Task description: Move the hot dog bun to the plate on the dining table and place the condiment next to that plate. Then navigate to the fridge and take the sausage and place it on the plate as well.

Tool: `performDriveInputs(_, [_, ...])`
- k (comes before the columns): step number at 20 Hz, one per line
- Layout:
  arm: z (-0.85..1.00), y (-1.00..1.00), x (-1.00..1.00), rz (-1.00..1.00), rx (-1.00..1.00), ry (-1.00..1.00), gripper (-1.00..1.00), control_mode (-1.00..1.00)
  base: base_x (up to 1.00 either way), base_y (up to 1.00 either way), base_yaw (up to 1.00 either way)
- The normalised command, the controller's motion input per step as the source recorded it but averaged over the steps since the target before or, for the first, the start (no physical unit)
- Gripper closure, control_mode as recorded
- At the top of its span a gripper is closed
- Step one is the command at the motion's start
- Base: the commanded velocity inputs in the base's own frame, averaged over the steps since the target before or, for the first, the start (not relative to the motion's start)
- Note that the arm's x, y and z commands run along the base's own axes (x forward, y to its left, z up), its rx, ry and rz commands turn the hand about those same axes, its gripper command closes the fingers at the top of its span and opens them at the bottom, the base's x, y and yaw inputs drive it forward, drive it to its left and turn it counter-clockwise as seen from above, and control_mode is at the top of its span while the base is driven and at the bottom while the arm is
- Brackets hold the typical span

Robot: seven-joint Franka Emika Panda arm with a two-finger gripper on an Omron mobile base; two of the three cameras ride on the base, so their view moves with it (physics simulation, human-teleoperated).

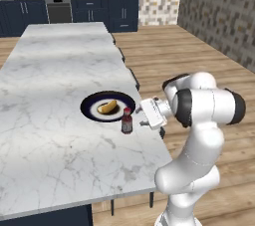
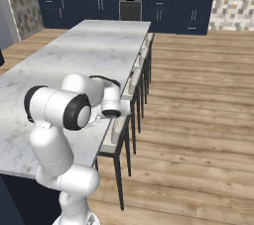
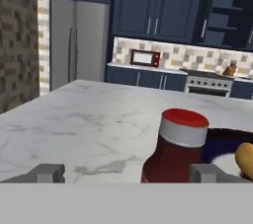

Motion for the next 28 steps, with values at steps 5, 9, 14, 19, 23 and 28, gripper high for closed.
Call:
performDriveInputs(5, [0.58, -0.02, -0.6, -0.09, 0.0, -0.07, -1.0, -1.0, 0.0, 0.0, 0.0])
performDriveInputs(9, [0.75, 0.0, -0.7, -0.15, 0.0, 0.0, -1.0, -1.0, 0.0, 0.0, 0.0])
performDriveInputs(14, [0.82, 0.12, -0.77, -0.15, 0.0, 0.0, -1.0, -1.0, 0.0, 0.0, 0.0])
performDriveInputs(19, [0.85, 0.23, -0.7, -0.17, 0.0, 0.04, -1.0, -1.0, 0.0, 0.0, 0.0])
performDriveInputs(23, [0.81, 0.21, -0.64, -0.24, 0.0, 0.2, -1.0, -1.0, 0.0, 0.0, 0.0])
performDriveInputs(28, [0.69, 0.12, -0.6, -0.27, 0.01, 0.31, -1.0, -1.0, 0.0, 0.0, 0.0])
